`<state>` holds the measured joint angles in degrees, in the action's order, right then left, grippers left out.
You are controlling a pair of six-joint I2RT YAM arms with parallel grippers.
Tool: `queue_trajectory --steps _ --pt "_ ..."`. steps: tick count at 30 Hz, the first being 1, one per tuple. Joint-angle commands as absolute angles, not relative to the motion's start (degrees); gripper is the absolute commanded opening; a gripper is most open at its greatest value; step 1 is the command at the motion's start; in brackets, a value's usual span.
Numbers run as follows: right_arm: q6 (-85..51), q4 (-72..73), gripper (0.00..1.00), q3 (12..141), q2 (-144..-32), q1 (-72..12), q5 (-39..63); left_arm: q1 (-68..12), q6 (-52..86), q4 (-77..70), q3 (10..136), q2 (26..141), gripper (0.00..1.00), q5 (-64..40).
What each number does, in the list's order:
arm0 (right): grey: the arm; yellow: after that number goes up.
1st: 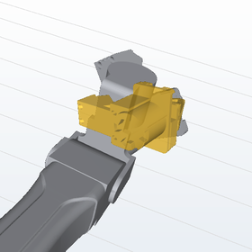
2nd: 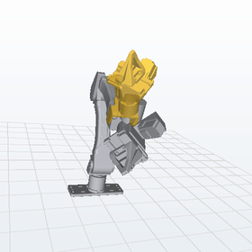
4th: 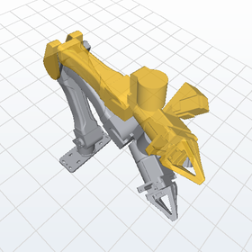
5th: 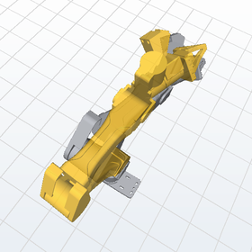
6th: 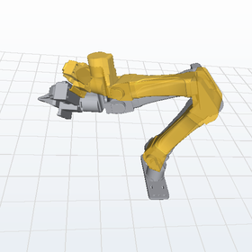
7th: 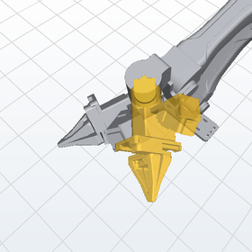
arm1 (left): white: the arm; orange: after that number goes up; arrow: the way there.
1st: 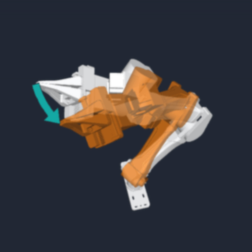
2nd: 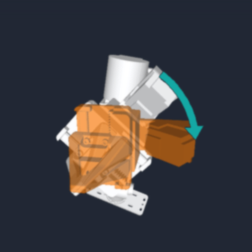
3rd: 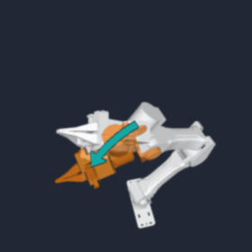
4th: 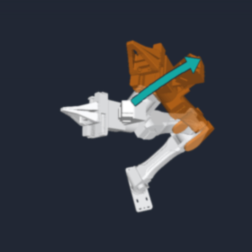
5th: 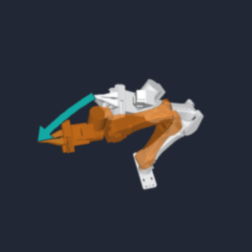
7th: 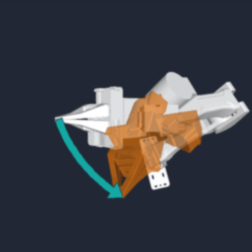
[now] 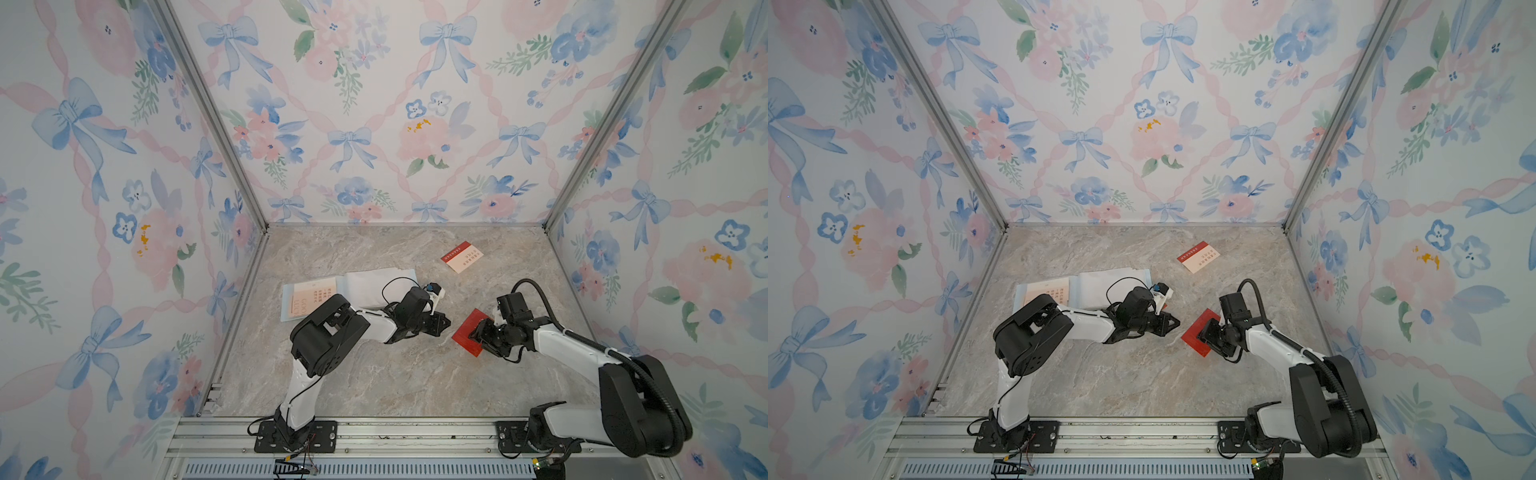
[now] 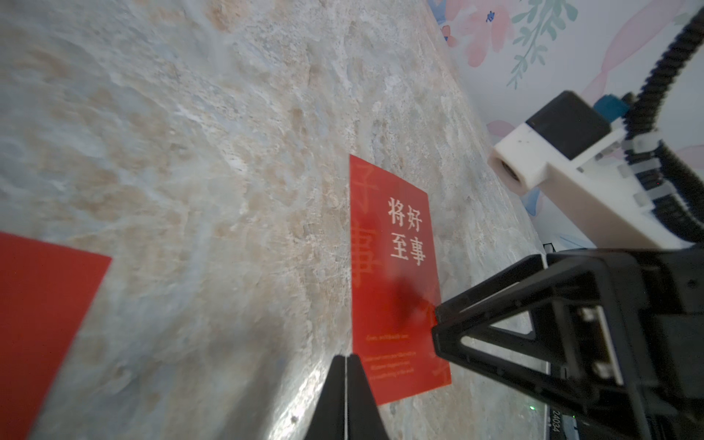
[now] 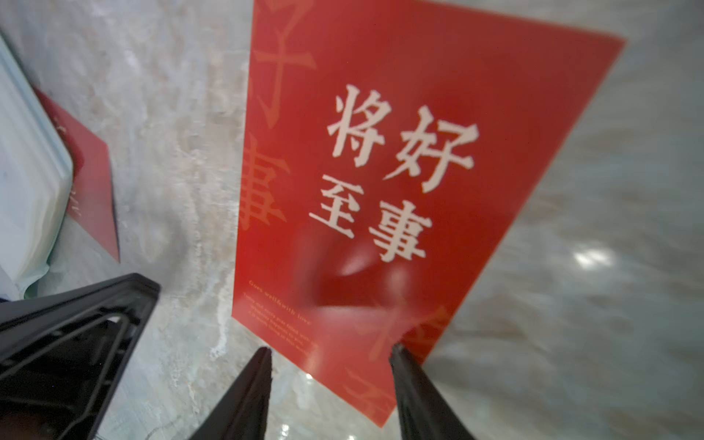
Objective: Place the photos into the photo albums
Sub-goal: Move the photo to the center of the board.
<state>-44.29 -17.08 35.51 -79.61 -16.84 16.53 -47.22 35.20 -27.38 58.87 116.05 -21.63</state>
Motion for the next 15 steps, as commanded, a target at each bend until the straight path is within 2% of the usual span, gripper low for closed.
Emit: queue_trajectory --steps 1,12,15 --pt "-46.68 -11.66 0.52 36.44 -84.69 -19.39 17.09 -46.87 36.03 -28.01 57.41 113.95 0.07 -20.25" --pt "-50.74 1.66 0.52 43.80 -98.74 -23.74 21.09 -46.44 37.43 -28.00 54.04 110.28 0.08 -16.97" --pt "-49.76 1.33 0.52 44.93 -98.28 -23.28 21.03 -46.23 37.62 -28.03 52.62 108.50 0.08 -15.47"
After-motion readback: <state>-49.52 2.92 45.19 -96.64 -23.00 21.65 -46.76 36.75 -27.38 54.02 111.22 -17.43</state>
